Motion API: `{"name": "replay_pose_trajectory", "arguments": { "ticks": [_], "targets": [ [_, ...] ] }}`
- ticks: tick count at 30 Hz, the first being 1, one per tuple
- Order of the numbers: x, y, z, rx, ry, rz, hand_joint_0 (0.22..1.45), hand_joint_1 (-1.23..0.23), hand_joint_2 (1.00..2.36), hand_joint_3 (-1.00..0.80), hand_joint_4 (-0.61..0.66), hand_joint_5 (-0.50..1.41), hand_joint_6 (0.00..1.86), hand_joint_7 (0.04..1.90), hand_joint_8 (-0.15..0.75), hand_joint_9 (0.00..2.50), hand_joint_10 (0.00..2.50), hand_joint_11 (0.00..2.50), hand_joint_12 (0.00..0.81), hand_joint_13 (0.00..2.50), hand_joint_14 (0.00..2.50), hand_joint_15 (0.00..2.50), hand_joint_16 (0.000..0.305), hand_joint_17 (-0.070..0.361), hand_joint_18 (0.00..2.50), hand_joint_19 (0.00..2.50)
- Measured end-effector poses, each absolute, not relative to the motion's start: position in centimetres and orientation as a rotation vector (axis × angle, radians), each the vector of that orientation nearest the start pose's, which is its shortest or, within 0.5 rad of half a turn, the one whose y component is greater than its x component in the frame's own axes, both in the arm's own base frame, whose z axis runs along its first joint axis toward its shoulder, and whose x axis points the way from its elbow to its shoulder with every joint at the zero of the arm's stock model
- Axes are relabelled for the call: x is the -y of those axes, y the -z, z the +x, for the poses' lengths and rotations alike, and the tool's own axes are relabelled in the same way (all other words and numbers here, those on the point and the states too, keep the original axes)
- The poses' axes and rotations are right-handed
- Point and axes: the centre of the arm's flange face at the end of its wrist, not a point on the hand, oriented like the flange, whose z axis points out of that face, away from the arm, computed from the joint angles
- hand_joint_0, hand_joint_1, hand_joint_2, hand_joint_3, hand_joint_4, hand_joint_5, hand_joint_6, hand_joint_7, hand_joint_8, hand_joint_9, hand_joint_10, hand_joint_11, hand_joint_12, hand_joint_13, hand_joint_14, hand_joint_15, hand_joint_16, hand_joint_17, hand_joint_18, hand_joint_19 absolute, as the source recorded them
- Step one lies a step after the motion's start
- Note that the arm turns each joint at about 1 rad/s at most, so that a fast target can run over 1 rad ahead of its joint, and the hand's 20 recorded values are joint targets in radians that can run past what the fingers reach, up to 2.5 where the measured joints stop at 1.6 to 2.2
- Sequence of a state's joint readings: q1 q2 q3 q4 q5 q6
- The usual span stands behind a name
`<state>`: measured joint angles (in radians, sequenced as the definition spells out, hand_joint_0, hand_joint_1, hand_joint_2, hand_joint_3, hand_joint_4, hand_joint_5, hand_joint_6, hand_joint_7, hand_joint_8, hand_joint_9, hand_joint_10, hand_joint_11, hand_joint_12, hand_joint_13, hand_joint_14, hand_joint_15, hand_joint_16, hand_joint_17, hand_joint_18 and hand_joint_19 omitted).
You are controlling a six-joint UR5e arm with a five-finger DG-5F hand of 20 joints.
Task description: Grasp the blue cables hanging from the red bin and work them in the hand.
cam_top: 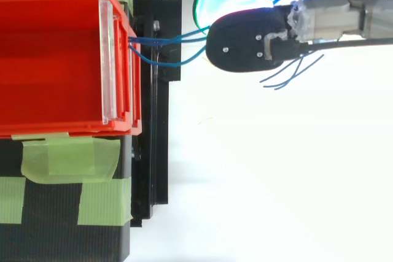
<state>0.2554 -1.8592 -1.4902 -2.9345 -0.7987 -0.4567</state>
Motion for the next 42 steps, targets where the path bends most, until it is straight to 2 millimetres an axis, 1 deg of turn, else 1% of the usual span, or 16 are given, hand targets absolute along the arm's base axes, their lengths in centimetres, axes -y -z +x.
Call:
{"name": "replay_pose_trajectory", "arguments": {
  "ticks": [4,6,14,16,19,24,26,28,31,35,37,42],
  "targets": [
    [5.12,-38.95,60.86,-1.087,-0.466,1.159,0.91,-0.64,1.01,-0.72,0.26,0.41,0.05,1.34,0.486,1.06,2.50,2.50,0.718,1.73,2.50,1.88,0.221,0.166,2.19,0.56],
    [5.15,-38.95,60.83,-1.084,-0.466,1.161,0.91,-0.64,1.01,-0.74,0.27,0.41,0.05,1.34,0.486,1.06,2.50,2.50,0.718,1.73,2.50,1.88,0.221,0.166,2.19,0.56],
    [4.96,-38.94,60.78,-1.064,-0.506,1.191,0.90,-0.66,1.02,-0.63,0.26,0.37,0.06,1.32,0.486,1.06,2.50,2.50,0.718,1.73,2.50,1.88,0.221,0.166,2.19,0.56],
    [4.88,-38.92,60.79,-1.059,-0.517,1.199,0.90,-0.69,1.02,-0.60,0.26,0.32,0.06,1.32,0.486,1.06,2.50,2.50,0.718,1.73,2.50,1.88,0.221,0.166,2.19,0.56],
    [4.85,-38.92,60.77,-1.053,-0.528,1.207,0.86,-0.71,1.02,-0.63,0.27,0.27,0.01,1.34,0.486,1.06,2.50,2.50,0.718,1.73,2.50,1.88,0.221,0.166,2.19,0.56],
    [4.83,-38.86,60.68,-1.051,-0.536,1.219,0.84,-0.73,1.01,-0.69,0.27,0.24,0.00,1.33,0.486,1.06,2.50,2.50,0.718,1.73,2.50,1.88,0.221,0.166,2.19,0.56],
    [4.84,-38.82,60.65,-1.051,-0.536,1.221,0.84,-0.74,1.01,-0.74,0.27,0.23,0.00,1.32,0.486,1.06,2.50,2.50,0.718,1.73,2.50,1.88,0.221,0.166,2.19,0.56],
    [4.84,-38.81,60.63,-1.052,-0.537,1.223,0.81,-0.74,1.01,-0.86,0.27,0.22,0.00,1.32,0.486,1.06,2.50,2.50,0.718,1.73,2.50,1.88,0.221,0.166,2.19,0.56],
    [4.86,-38.78,60.60,-1.052,-0.536,1.226,0.81,-0.74,1.00,-0.91,0.28,0.22,0.00,1.32,0.486,1.06,2.50,2.50,0.718,1.73,2.50,1.88,0.221,0.166,2.19,0.56],
    [4.86,-38.77,60.59,-1.051,-0.535,1.227,0.81,-0.74,1.00,-0.89,0.28,0.23,0.00,1.32,0.486,1.06,2.50,2.50,0.718,1.73,2.50,1.88,0.221,0.166,2.19,0.56],
    [4.81,-38.76,60.59,-1.052,-0.536,1.226,0.84,-0.74,1.01,-0.82,0.29,0.24,0.01,1.33,0.486,1.06,2.50,2.50,0.718,1.73,2.50,1.88,0.221,0.166,2.19,0.56],
    [4.76,-38.74,60.60,-1.055,-0.538,1.225,0.86,-0.73,1.01,-0.78,0.29,0.25,0.03,1.32,0.486,1.06,2.50,2.50,0.718,1.73,2.50,1.88,0.221,0.166,2.19,0.56]
  ]
}}
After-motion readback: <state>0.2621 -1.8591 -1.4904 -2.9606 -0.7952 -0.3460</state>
